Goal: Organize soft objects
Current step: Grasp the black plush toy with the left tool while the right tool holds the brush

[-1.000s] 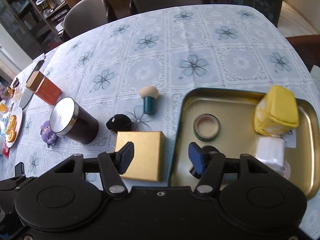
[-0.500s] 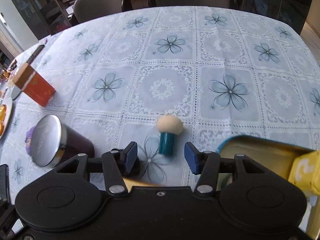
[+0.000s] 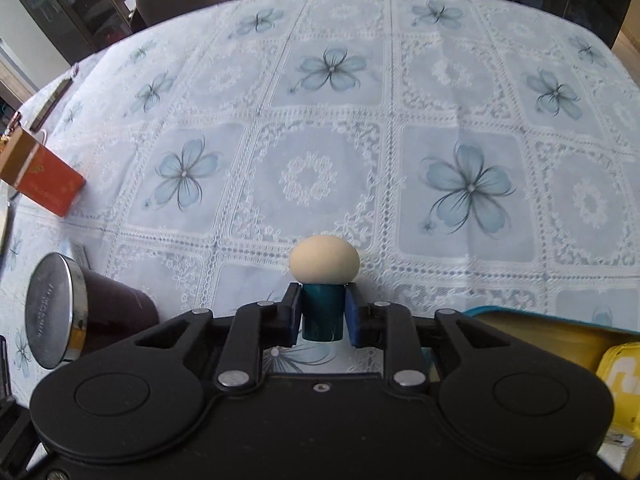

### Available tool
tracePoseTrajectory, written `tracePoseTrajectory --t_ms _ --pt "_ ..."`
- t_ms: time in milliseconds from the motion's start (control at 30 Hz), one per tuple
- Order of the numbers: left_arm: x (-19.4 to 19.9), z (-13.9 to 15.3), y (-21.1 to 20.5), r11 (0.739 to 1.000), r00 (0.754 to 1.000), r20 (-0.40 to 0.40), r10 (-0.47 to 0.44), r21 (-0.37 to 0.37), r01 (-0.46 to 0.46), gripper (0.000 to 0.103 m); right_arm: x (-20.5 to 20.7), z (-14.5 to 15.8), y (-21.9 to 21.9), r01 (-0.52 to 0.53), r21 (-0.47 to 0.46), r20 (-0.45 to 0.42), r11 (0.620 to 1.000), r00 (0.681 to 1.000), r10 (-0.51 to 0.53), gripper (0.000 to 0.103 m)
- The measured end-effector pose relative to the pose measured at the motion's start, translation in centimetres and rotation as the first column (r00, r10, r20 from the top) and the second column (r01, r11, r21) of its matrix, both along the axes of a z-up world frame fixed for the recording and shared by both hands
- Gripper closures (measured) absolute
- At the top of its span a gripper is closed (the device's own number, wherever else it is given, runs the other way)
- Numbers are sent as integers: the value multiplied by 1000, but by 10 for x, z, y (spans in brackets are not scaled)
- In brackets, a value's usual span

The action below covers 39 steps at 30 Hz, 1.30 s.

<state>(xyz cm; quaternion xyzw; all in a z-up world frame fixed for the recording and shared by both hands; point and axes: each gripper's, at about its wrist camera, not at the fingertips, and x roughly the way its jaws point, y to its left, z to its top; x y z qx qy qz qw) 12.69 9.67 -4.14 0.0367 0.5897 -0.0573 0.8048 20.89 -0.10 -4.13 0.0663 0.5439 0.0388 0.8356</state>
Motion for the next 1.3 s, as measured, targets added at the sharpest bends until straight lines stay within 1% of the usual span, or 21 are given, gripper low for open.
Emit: tracePoseTrajectory --t_ms 167,233,300,400,600,700,767,800,867,900,1033,1100,1133,1167,1200,1233,1267,1300 --pt "28 -11 -19 1000 1000 -5 4 21 -4 30 -3 21 -14 10 24 44 1000 999 -11 79" --pt "35 -11 -26 999 1000 10 11 43 -11 30 -3 27 -17 17 23 61 1000 998 -18 79" --pt "41 -12 -33 999 1000 17 -16 43 15 30 -2 32 -21 29 24 78 999 996 -31 79" --pt "52 -12 -39 999 1000 21 -11 48 10 30 -1 36 -26 41 33 92 999 995 -44 79" --pt "56 -21 -50 990 997 53 -60 130 52 31 0 36 -33 51 51 92 997 994 -55 79" --pt "54 -22 -51 990 997 54 -53 133 45 31 -2 36 -36 60 54 94 997 993 -65 79" --pt "52 -22 -51 993 998 47 -48 114 43 31 -5 39 -39 65 60 103 996 992 -71 79" --pt "52 -23 -49 996 999 29 -36 81 33 31 -6 40 -40 67 63 108 996 991 -73 79" --pt "53 -26 -45 1000 1000 -7 15 16 -14 31 -8 42 -44 73 68 114 995 990 -81 79" --pt "53 -28 -44 999 999 -18 43 4 -42 31 -8 42 -46 76 71 115 995 990 -84 79" --pt "56 -36 -38 989 989 -31 148 8 -148 31 -8 45 -51 81 77 122 994 988 -90 79" --pt "61 -42 -34 983 981 -53 186 6 -186 32 -8 44 -52 80 81 121 994 989 -89 79" --pt "63 -46 -33 981 978 -70 194 9 -194 35 -8 43 -52 77 85 119 993 989 -87 79" --pt "66 -51 -32 980 976 -90 199 15 -198 40 -8 43 -52 74 90 117 993 990 -84 79" --pt "66 -51 -31 980 976 -87 200 15 -200 40 -8 42 -52 72 95 115 993 990 -83 79" --pt "66 -50 -33 980 977 -73 198 23 -197 50 -8 41 -52 69 99 114 993 990 -80 79" --pt "67 -48 -34 982 980 -66 188 29 -186 55 -8 41 -52 67 100 114 993 990 -78 79" --pt "69 -47 -35 984 982 -64 180 23 -179 56 -8 40 -52 65 100 116 993 990 -77 79"
